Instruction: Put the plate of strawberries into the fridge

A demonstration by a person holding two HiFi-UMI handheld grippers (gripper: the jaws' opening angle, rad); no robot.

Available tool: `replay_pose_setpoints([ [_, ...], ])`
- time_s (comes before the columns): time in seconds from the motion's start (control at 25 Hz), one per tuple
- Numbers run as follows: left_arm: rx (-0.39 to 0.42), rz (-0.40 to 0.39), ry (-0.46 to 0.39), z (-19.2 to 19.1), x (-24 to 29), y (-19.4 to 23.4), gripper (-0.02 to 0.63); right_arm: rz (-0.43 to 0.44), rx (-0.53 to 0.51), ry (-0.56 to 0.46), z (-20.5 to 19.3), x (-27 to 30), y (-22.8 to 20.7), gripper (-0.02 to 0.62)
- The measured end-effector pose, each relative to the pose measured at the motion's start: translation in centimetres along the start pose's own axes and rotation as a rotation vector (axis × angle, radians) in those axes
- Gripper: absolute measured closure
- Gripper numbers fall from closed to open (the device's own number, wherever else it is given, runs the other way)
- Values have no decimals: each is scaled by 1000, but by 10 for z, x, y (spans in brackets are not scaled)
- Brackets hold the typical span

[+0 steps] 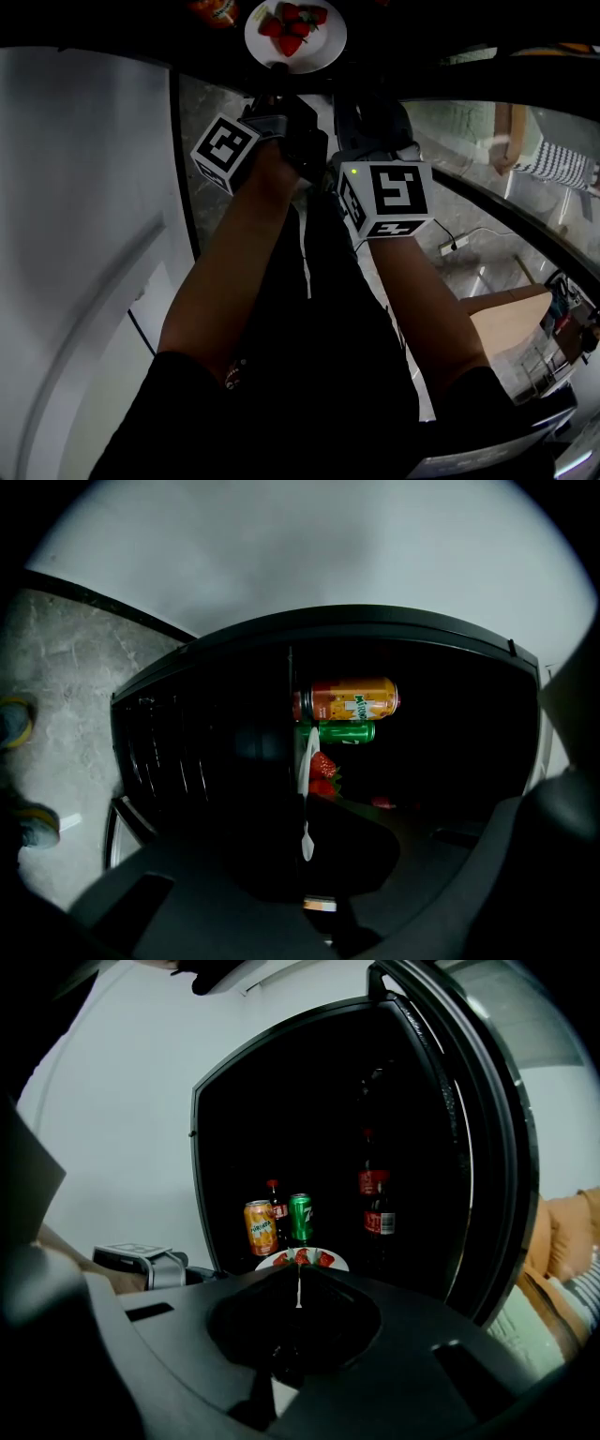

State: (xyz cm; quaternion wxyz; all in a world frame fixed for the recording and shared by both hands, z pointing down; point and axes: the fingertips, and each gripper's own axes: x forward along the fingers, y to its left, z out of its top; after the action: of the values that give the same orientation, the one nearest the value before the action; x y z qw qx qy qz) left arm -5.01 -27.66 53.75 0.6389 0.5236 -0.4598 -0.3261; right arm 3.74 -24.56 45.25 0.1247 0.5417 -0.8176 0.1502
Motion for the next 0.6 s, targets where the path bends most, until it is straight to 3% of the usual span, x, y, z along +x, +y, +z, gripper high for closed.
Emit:
replay_pose_setpoints([
  [0.4,84,-18,-10,2,-9,-3,591,-13,14,21,-12,1,-7,583],
  [0.6,213,-30,7,4,-23,-12,560,-18,13,14,-12,4,-9,583],
])
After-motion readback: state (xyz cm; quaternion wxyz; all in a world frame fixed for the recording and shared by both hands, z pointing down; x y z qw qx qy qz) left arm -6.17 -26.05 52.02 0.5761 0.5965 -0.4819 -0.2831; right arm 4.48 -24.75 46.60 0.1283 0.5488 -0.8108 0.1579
